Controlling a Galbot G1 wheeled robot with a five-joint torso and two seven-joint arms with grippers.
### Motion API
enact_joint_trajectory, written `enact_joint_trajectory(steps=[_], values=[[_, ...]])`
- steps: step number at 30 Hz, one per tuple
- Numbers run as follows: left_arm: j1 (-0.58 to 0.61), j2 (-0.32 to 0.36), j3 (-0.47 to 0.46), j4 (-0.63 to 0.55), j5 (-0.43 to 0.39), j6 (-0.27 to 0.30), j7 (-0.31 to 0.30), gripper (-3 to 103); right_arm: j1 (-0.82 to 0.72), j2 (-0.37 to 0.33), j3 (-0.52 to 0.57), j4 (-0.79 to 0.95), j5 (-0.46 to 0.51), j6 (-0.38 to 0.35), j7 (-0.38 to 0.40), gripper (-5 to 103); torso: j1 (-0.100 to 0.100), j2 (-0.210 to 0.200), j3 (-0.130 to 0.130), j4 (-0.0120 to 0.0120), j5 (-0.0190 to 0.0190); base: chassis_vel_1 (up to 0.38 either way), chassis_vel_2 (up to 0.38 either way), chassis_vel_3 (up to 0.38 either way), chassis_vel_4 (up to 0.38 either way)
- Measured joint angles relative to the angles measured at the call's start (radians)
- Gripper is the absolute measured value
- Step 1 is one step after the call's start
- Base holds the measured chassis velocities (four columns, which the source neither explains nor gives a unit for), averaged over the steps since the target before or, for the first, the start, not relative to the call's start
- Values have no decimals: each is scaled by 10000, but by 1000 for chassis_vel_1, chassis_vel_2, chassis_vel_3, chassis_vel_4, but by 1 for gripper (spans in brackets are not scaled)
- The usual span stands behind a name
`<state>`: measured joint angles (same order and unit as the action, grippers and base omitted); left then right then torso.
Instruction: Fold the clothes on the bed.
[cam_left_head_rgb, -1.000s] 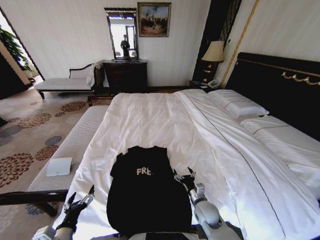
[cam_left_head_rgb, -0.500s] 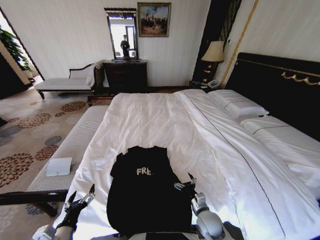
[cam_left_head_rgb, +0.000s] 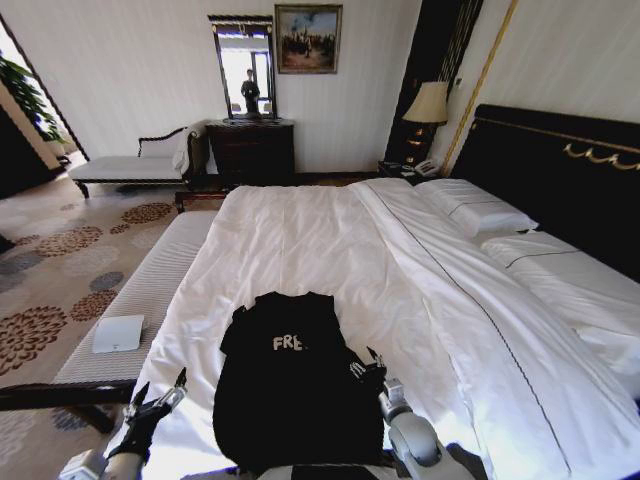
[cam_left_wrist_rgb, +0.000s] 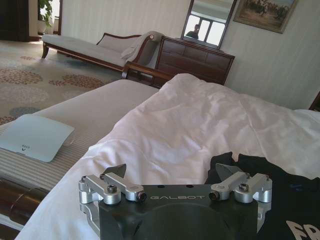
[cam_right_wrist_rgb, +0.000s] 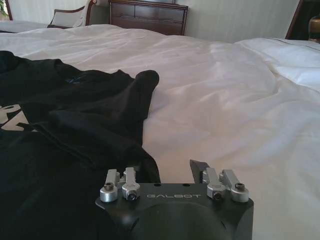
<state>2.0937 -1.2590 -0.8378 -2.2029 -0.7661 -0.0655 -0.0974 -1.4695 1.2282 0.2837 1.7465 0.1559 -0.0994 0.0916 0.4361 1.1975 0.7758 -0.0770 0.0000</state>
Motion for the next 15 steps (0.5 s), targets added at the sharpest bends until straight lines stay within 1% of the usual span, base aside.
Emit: enact_joint_trajectory(steps=[1,3,4,5,6,9,11,14,15], values=[[0,0,0,0,0,0,0,100,0,0,0,0,0,0,0,54,0,0,0,0,0,0,0,0,0],[1,0,-28,1,-31,-4,-2,100,32,-7,-43,-30,8,-6,2,43,0,0,0,0,0,0,0,0,0],[3,6,-39,6,-52,-6,-2,100,29,-14,-57,-38,2,-1,-6,43,0,-1,0,0,1,0,0,0,0],[3,13,-55,11,-68,-8,-2,100,14,-17,-65,-39,-14,12,-12,37,0,0,0,0,0,0,0,0,0],[3,13,-55,11,-68,-8,-2,100,14,-17,-65,-39,-14,12,-12,37,0,0,0,0,0,0,0,0,0],[-2,26,-67,22,-100,-14,-3,100,-59,35,-60,-38,-74,98,19,21,0,0,0,0,0,0,0,0,0],[-10,26,-68,25,-106,-14,-3,100,-93,79,-45,-26,-105,143,69,21,0,0,0,0,0,0,0,0,0],[-47,17,-41,38,-110,-14,-7,100,-277,282,5,89,-240,391,313,5,0,0,0,0,-1,0,0,0,0],[-47,17,-41,38,-110,-14,-7,100,-277,282,5,89,-240,391,313,5,0,0,0,0,-1,0,0,0,0]])
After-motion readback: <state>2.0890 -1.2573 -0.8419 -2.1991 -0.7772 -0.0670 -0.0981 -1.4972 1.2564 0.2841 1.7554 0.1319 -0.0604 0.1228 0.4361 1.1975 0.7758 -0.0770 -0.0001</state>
